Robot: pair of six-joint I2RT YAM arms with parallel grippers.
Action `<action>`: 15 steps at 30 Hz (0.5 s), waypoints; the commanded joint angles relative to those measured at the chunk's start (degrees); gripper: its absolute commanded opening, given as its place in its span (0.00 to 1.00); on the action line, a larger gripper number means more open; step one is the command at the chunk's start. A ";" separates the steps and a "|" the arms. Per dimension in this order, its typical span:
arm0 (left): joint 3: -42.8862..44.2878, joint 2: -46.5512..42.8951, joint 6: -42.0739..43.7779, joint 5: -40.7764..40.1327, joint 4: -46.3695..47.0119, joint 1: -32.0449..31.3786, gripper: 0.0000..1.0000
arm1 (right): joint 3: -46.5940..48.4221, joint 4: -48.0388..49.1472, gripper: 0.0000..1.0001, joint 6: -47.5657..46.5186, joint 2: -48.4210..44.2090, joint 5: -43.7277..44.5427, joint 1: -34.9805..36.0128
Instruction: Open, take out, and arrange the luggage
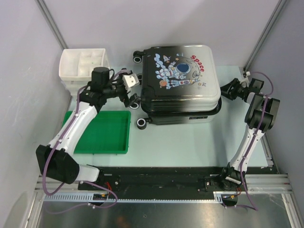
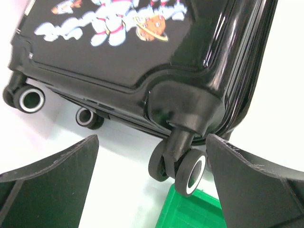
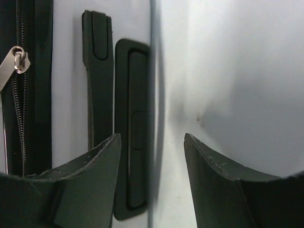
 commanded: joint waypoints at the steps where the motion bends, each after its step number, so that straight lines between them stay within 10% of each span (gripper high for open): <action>1: 2.57 -2.69 -9.70 1.80 1.51 -0.18 1.00 | -1.98 11.92 0.61 12.83 0.58 -4.80 2.50; 7: 0.91 -3.83 -27.88 -2.25 1.59 -0.10 1.00 | -5.42 23.57 0.61 23.86 1.29 -9.03 4.96; 15: -7.17 -9.71 -41.44 -2.69 1.59 -2.73 0.97 | -13.76 18.83 0.10 20.87 -2.75 -11.05 5.67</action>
